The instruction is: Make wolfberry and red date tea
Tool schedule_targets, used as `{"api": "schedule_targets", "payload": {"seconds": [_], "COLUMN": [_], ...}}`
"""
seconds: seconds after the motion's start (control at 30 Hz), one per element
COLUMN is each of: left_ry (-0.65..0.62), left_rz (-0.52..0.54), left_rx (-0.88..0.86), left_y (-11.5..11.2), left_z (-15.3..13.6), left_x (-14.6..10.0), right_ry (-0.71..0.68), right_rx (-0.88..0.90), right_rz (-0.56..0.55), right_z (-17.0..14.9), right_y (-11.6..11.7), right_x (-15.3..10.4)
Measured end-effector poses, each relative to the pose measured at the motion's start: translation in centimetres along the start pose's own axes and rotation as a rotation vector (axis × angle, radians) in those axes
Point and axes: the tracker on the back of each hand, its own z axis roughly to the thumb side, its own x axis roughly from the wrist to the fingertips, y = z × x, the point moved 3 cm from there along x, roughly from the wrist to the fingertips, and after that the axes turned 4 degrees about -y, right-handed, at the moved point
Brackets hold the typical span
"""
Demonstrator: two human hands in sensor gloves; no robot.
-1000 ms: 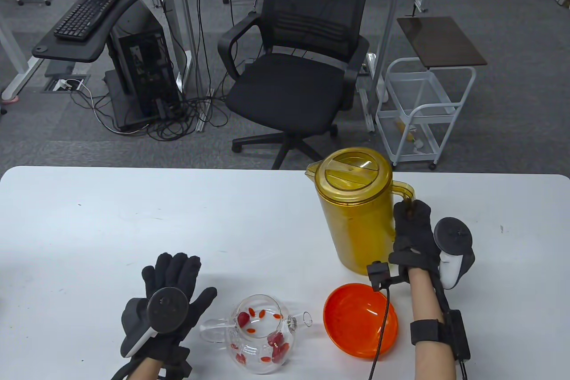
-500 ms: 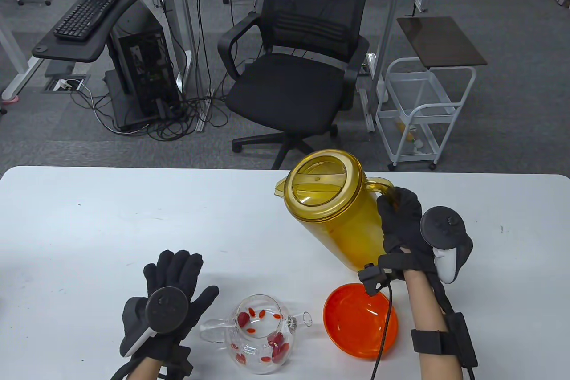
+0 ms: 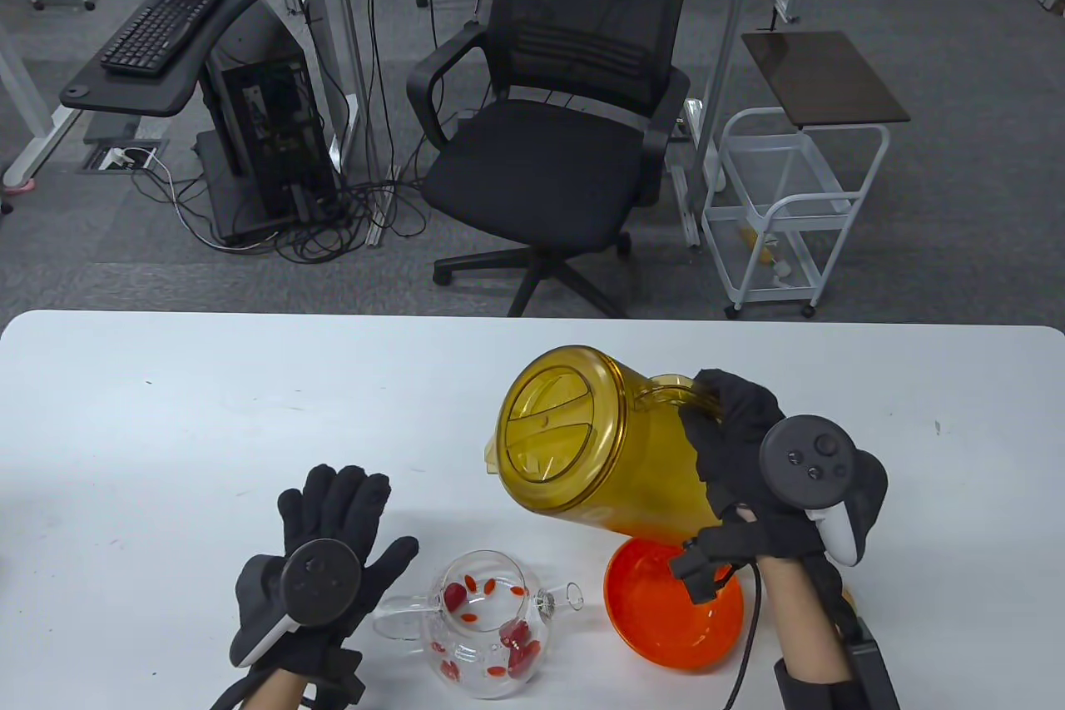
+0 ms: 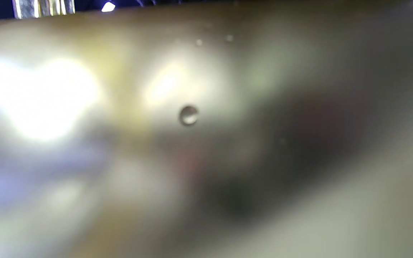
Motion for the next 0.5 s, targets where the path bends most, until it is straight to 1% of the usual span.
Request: {"api": "schedule_targets", "payload": {"seconds": [0.23, 0.5], "left_ry": [-0.018, -0.031], "left_rz": [0.002, -0.004], "left_rx": [0.002, 0.001], "left_y": [0.0, -0.2], "left_z": [0.4, 0.8], "left_x": [0.0, 0.0], "right_ry": [-0.073, -0.145], "right_rx": [-0.122, -0.237], "right_rz": [-0.009, -0.046], "right_z": [1.9, 3.7], "right_y": [0.4, 1.0], "right_x": [-1.6, -3.6]}}
